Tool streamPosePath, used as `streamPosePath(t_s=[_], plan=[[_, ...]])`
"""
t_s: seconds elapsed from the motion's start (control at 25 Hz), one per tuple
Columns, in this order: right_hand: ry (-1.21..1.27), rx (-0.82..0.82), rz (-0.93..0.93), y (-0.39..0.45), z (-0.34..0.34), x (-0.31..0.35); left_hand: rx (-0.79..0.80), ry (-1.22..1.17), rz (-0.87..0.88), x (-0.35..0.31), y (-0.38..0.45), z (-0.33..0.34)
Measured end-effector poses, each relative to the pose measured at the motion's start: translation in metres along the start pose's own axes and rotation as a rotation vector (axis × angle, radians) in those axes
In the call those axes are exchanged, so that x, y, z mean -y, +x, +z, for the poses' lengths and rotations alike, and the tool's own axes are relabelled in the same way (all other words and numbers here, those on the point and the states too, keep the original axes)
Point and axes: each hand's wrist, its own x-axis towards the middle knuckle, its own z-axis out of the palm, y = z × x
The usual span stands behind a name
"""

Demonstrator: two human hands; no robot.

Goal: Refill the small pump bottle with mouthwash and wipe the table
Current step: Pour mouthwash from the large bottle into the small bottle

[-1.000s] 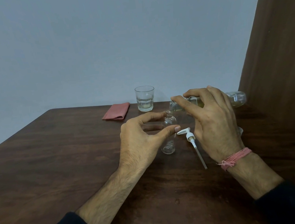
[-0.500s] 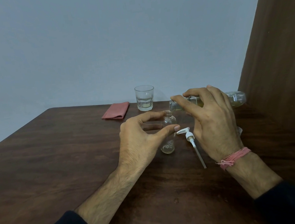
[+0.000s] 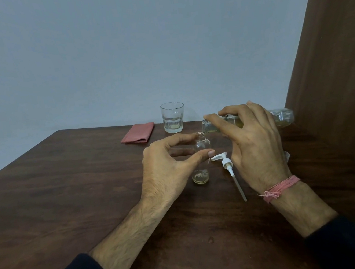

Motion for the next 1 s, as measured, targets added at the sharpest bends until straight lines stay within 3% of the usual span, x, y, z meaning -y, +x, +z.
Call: streamPosePath(t_s=[1.0], plan=[[-0.002,0.012,-0.001,0.0008,0.0005,0.0001,-0.017,0.015,0.008,0.0002,0.0004,0.0003]])
